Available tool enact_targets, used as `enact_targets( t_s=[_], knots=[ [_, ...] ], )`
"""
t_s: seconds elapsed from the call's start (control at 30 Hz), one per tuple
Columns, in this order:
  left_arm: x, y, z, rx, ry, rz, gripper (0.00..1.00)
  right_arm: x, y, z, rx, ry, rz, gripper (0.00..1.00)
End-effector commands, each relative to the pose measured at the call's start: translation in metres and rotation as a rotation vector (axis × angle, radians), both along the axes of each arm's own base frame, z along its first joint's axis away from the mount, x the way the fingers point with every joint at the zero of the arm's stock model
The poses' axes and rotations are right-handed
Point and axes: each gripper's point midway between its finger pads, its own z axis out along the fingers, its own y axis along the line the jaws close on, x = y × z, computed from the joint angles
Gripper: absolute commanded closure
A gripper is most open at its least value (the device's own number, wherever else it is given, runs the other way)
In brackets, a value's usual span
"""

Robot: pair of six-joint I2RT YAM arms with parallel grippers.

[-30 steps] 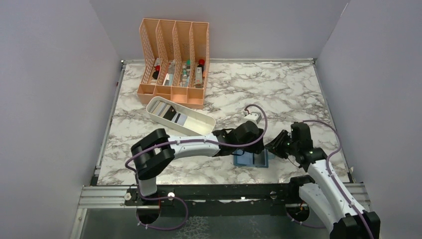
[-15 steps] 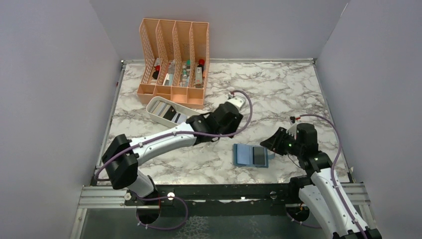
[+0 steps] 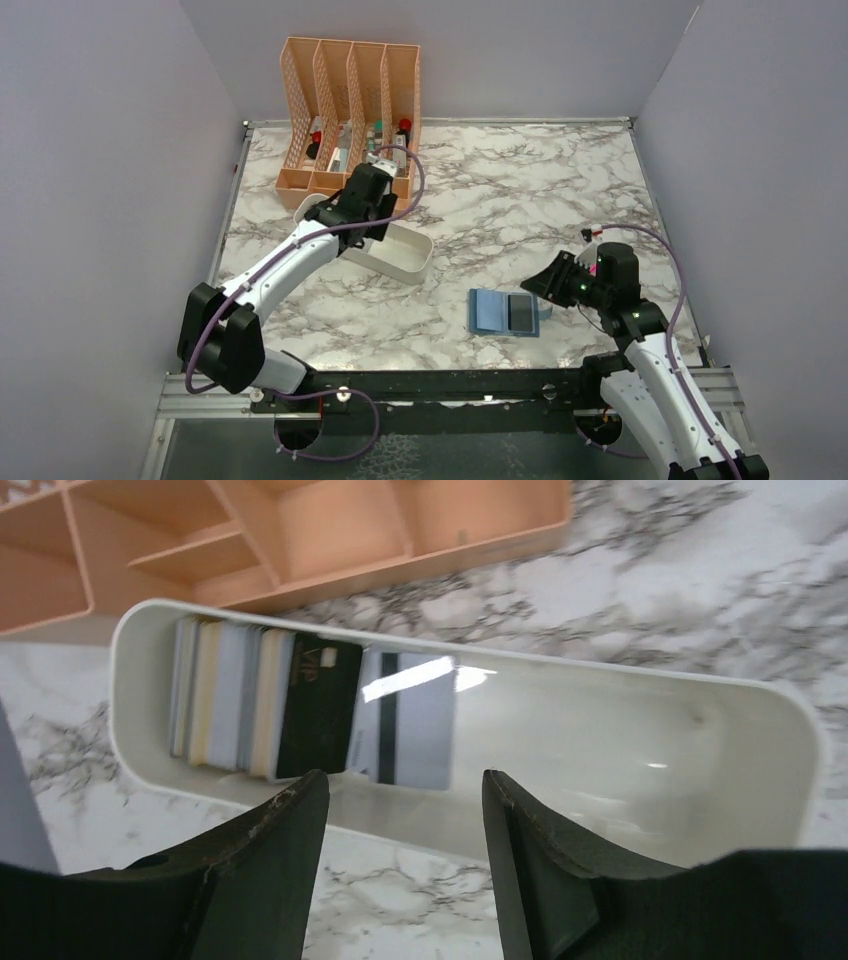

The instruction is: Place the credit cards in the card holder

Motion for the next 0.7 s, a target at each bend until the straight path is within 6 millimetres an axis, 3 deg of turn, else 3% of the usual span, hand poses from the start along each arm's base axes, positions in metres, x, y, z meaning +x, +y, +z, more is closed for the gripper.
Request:
enact_targets(
  t_s=[0.0,0.2,0.4,0.67],
  knots=[
    [0.013,0.06,-0.016,0.127,0.031,0.059,0.37,0.005,0.008,0.019,0.043,-0.054,0.034,0.66],
    [0.031,0.089,-0.035,0.156,0.072,0.084,0.33,0.006,0.008,0.022,0.038,-0.058,0.038,0.66],
    [0.044,0.097,-0.053,0.23,0.115,0.059,0.24,0.007,0.008,0.025,0.043,-0.059,0.031,0.66],
    [0.069,0.109,-0.067,0.313,0.117,0.081,0.24,0.011,0.004,0.032,0.008,-0.071,0.021,0.66]
  ],
)
